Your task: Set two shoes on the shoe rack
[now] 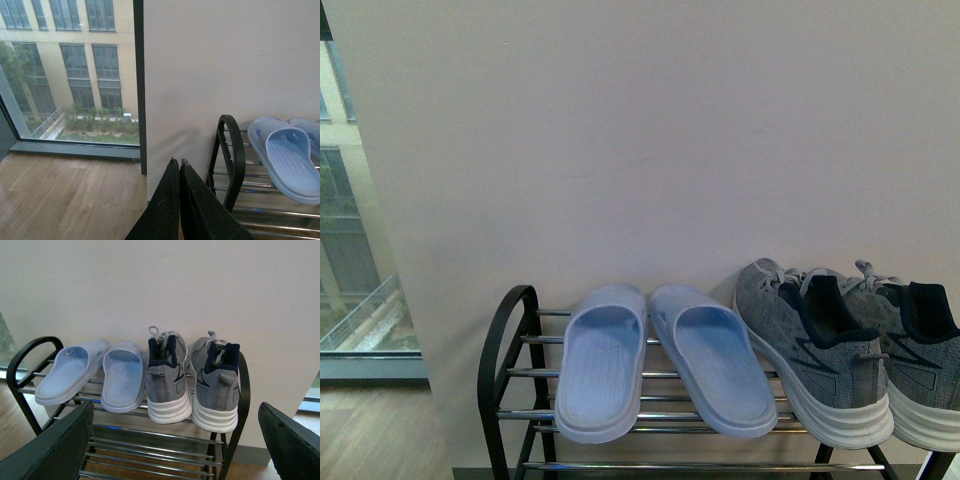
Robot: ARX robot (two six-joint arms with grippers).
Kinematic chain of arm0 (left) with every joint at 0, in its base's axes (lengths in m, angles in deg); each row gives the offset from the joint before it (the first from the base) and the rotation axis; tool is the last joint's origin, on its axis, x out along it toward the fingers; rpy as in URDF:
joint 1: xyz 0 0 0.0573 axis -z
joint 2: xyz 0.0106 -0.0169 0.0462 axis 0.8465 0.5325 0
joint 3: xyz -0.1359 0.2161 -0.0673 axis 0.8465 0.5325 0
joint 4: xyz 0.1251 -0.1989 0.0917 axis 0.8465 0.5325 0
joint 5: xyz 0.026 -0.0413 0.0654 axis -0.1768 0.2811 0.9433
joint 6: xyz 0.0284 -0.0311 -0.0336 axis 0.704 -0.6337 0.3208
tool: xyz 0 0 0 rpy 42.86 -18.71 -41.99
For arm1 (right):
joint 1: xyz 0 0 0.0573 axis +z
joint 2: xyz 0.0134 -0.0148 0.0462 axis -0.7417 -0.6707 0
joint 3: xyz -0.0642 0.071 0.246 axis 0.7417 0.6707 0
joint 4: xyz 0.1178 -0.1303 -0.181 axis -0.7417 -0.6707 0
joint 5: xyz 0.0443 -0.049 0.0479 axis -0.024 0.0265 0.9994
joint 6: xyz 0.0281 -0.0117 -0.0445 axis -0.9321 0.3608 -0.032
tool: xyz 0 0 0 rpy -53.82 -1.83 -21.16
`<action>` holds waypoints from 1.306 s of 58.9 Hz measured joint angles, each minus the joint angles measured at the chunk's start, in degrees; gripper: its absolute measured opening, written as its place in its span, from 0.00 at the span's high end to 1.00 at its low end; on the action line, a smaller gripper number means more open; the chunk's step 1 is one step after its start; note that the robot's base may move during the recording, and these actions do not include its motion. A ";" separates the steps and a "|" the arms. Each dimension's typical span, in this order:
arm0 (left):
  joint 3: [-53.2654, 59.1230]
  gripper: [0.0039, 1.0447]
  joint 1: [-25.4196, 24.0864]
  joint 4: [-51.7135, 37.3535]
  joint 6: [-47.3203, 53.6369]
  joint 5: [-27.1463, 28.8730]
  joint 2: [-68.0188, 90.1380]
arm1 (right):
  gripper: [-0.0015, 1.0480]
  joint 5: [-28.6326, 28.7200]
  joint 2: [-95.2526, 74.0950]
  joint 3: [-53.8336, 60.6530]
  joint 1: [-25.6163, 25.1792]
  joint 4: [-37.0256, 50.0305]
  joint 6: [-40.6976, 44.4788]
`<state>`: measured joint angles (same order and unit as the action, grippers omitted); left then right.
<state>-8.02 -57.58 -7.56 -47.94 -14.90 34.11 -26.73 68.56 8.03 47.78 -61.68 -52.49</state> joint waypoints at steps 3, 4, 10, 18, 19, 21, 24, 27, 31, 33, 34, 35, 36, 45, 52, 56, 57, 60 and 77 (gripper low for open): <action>0.00 0.99 0.00 1.57 0.00 0.00 -1.55 | 0.09 0.00 0.00 0.00 0.00 0.00 0.00; 0.00 0.99 0.00 1.97 0.00 -0.02 -1.99 | 0.09 0.00 0.00 0.00 0.00 0.00 0.00; 0.00 0.99 0.00 4.70 0.00 0.00 -4.66 | 0.09 0.00 0.00 0.00 0.00 0.00 0.00; 0.00 0.99 0.00 7.58 0.00 0.00 -7.72 | 0.09 0.00 0.00 0.00 0.00 0.00 0.00; 0.00 0.99 0.00 7.89 0.02 -0.02 -7.93 | 0.09 0.00 0.00 0.00 0.00 0.00 0.00; 0.00 0.99 0.00 8.41 0.00 -0.02 -8.44 | 0.09 0.00 0.00 0.00 0.00 0.00 0.00; 0.00 0.99 0.00 9.40 0.00 -0.02 -9.38 | 0.09 0.00 0.00 0.00 0.00 0.00 0.00; 0.00 0.99 0.00 16.52 0.00 -0.02 -14.64 | 0.09 0.00 0.00 0.00 0.00 0.00 -0.02; 0.00 0.99 0.00 18.99 0.00 -0.04 -18.18 | 0.09 0.02 0.00 0.00 0.00 0.00 -0.02; 0.00 0.99 0.00 19.10 0.00 0.02 -18.29 | 0.09 0.00 0.00 0.00 0.00 0.00 0.00; 0.00 0.99 -0.02 19.30 0.00 0.00 -18.29 | 0.09 0.02 0.00 0.00 0.00 0.00 0.00; 0.00 0.99 -0.02 19.39 0.00 -0.04 -18.32 | 0.09 0.07 0.00 0.00 0.00 0.00 0.00; 0.00 0.99 -0.04 19.43 0.00 -0.04 -18.36 | 0.09 0.04 0.00 0.00 0.00 0.00 0.00; 0.00 0.99 -0.04 19.41 0.00 -0.04 -18.40 | 0.09 0.02 -0.02 0.00 0.00 0.00 0.00; 0.00 0.85 -0.04 19.41 -0.02 -0.02 -18.40 | 0.09 0.02 0.00 0.00 0.00 0.00 0.00; 0.00 0.75 -0.04 19.41 -0.02 -0.02 -18.40 | 0.09 0.02 0.00 0.00 0.00 0.00 0.00; 0.00 0.71 -0.04 19.41 -0.02 -0.02 -18.40 | 0.09 0.02 0.00 0.00 0.00 0.00 0.00; 0.00 0.61 -0.04 19.41 -0.02 -0.02 -18.40 | 0.09 0.02 0.00 0.00 0.00 0.00 0.00; 0.00 0.15 -0.04 19.41 -0.02 -0.02 -18.43 | 0.09 0.02 0.00 0.00 0.00 0.00 0.00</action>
<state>-8.02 -57.62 11.85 -47.96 -14.92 15.69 -26.71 68.56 8.03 47.78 -61.68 -52.49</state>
